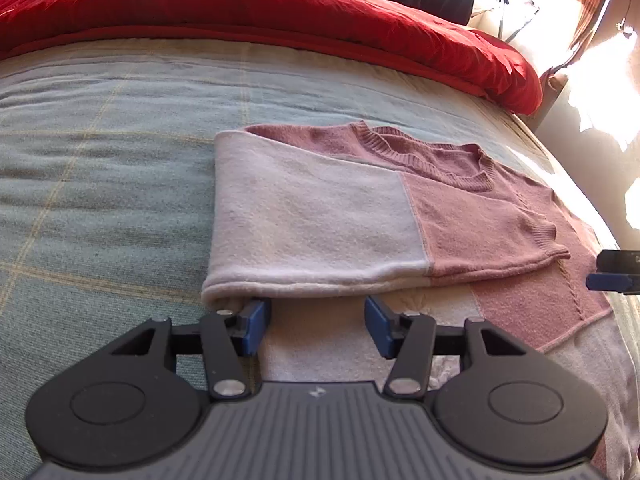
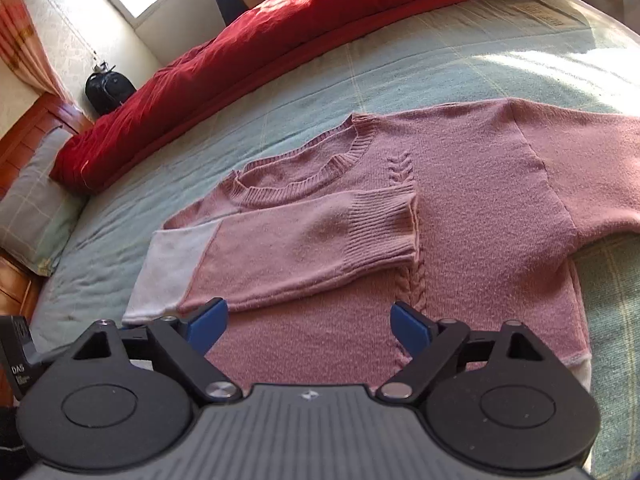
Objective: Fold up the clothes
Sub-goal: 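Pinch the folded sleeve cuff with the right gripper and adjust it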
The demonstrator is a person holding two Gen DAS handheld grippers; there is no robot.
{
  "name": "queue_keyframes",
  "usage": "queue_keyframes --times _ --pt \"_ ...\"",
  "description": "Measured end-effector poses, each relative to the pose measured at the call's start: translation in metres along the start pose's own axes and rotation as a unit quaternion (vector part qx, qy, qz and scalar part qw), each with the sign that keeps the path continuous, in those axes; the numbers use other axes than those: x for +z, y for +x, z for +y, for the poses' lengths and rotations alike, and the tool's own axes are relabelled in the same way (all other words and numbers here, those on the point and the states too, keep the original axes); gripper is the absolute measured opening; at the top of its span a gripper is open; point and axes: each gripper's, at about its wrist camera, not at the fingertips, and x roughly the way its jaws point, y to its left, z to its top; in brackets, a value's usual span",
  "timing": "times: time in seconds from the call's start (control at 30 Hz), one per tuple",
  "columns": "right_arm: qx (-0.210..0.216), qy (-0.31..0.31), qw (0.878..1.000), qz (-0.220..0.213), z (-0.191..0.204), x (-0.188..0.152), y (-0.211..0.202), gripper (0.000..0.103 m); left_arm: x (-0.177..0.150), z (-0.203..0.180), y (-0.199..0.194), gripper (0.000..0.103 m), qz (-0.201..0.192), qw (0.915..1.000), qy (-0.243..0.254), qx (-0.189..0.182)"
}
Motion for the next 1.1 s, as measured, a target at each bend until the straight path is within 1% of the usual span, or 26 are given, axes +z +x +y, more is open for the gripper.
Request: queue_keyframes --times 0.07,0.1,0.13,0.17,0.2,0.3,0.33,0.4,0.43,0.5,0.6,0.73,0.87,0.93,1.0,1.03,1.1 --pt "0.019 0.044 0.999 0.004 -0.017 0.009 0.013 0.073 0.0 0.004 -0.001 0.054 -0.002 0.9999 -0.011 -0.009" --pt "0.024 0.066 0.997 0.007 -0.025 0.009 0.019 0.07 0.0 0.006 -0.001 0.054 -0.003 0.9998 -0.014 -0.012" --pt "0.029 0.088 0.996 0.01 -0.033 0.009 0.026 0.064 -0.001 0.006 -0.001 0.054 -0.004 0.9998 -0.015 -0.014" --pt "0.035 0.11 0.993 0.011 -0.041 0.009 0.032 0.061 -0.001 0.006 -0.001 0.054 -0.004 0.9998 -0.013 -0.015" --pt "0.047 0.128 0.991 0.002 -0.047 0.008 0.033 0.061 -0.001 0.005 0.0 0.055 -0.004 0.9998 -0.011 -0.014" --pt "0.082 0.182 0.979 -0.027 -0.065 0.003 0.038 0.06 -0.001 0.002 0.001 0.064 -0.003 0.9998 -0.002 -0.018" --pt "0.087 0.195 0.976 -0.036 -0.069 0.003 0.041 0.056 -0.001 0.0 0.001 0.065 -0.003 0.9998 0.001 -0.018" --pt "0.061 0.184 0.98 -0.04 -0.067 0.007 0.044 0.03 -0.001 -0.003 0.003 0.066 -0.002 0.9999 0.005 -0.015" --pt "0.049 0.178 0.982 -0.041 -0.066 0.009 0.046 0.008 -0.001 -0.003 0.003 0.067 -0.002 0.9999 0.005 -0.014" --pt "0.04 0.158 0.986 -0.041 -0.061 0.014 0.048 0.008 -0.001 -0.004 0.003 0.067 -0.002 0.9999 0.005 -0.013" --pt "0.034 0.118 0.991 -0.056 -0.048 0.026 0.041 0.007 0.001 -0.003 0.003 0.067 0.002 0.9999 -0.002 -0.013" --pt "0.016 0.1 0.993 -0.059 -0.045 0.038 0.041 0.007 0.002 0.002 0.003 0.067 0.004 0.9996 -0.019 -0.022" --pt "0.001 0.116 0.992 -0.048 -0.06 0.033 0.046 0.008 0.002 0.006 0.002 0.067 0.003 0.9992 -0.029 -0.028" --pt "0.003 0.129 0.991 -0.041 -0.065 0.028 0.047 0.008 0.002 0.006 0.002 0.067 0.004 0.9992 -0.028 -0.028" --pt "-0.004 0.123 0.992 -0.038 -0.063 0.026 0.043 0.008 0.003 0.004 0.001 0.067 0.007 0.9992 -0.028 -0.026" --pt "-0.016 0.122 0.992 -0.039 -0.06 0.026 0.039 0.012 0.004 0.002 -0.001 0.067 0.011 0.9993 -0.026 -0.024" --pt "-0.035 0.116 0.992 -0.038 -0.056 0.025 0.03 0.015 0.005 -0.004 -0.008 0.066 0.021 0.9995 -0.015 -0.017"
